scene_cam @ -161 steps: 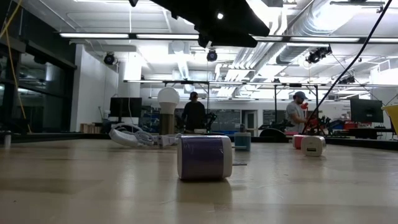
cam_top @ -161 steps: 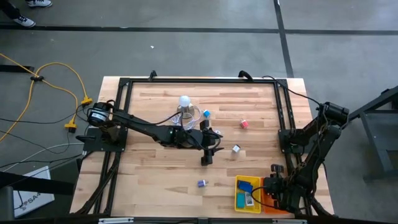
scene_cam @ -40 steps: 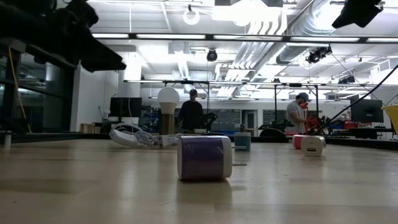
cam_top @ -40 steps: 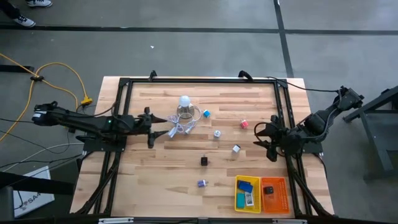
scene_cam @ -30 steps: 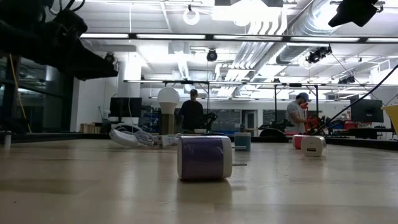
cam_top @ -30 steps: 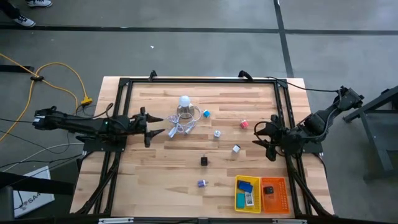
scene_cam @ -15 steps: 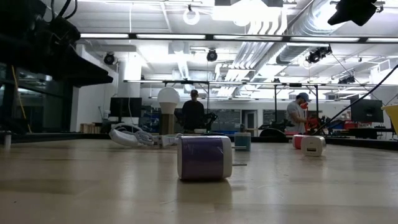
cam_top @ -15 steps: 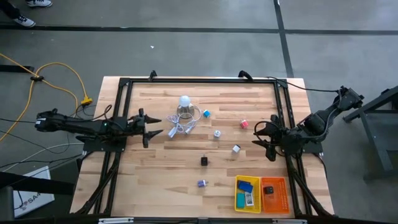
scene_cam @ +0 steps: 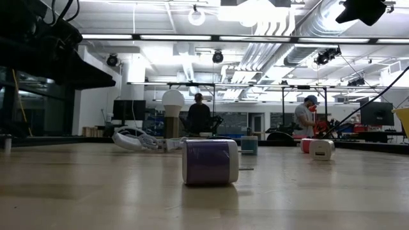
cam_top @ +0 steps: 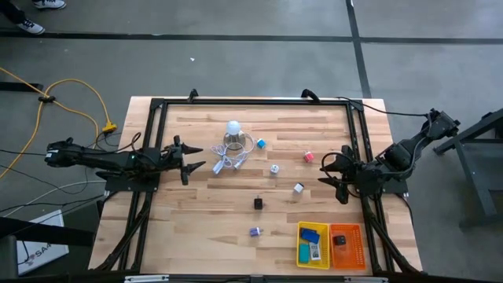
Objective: Pick & Place Office items
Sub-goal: Put the top blue charger adapter into the orange basket
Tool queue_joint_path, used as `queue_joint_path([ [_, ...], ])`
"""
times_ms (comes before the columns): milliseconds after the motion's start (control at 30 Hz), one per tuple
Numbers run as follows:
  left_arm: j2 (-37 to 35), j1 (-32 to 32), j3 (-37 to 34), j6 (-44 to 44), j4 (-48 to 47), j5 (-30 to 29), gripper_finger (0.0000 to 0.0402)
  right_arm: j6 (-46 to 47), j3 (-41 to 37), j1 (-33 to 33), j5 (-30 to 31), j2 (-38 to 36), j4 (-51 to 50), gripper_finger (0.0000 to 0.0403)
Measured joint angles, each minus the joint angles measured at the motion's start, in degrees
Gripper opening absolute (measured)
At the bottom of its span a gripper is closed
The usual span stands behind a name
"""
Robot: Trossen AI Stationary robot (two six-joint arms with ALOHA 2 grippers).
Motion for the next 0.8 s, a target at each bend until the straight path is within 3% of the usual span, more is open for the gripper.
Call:
queue_joint_path([
  [633,0.1,0.0,-0.2,-0.2,0.0,0.0,0.0230,1.5,0.0,-0.1,0.0,1.1,1.1,0.0151],
  [800,0.1,0.0,-0.2,-0.2,0.0,0.0,0.0230,-5.4,0.0,-5.6,-1.5,3.8,5.2,0.0151],
])
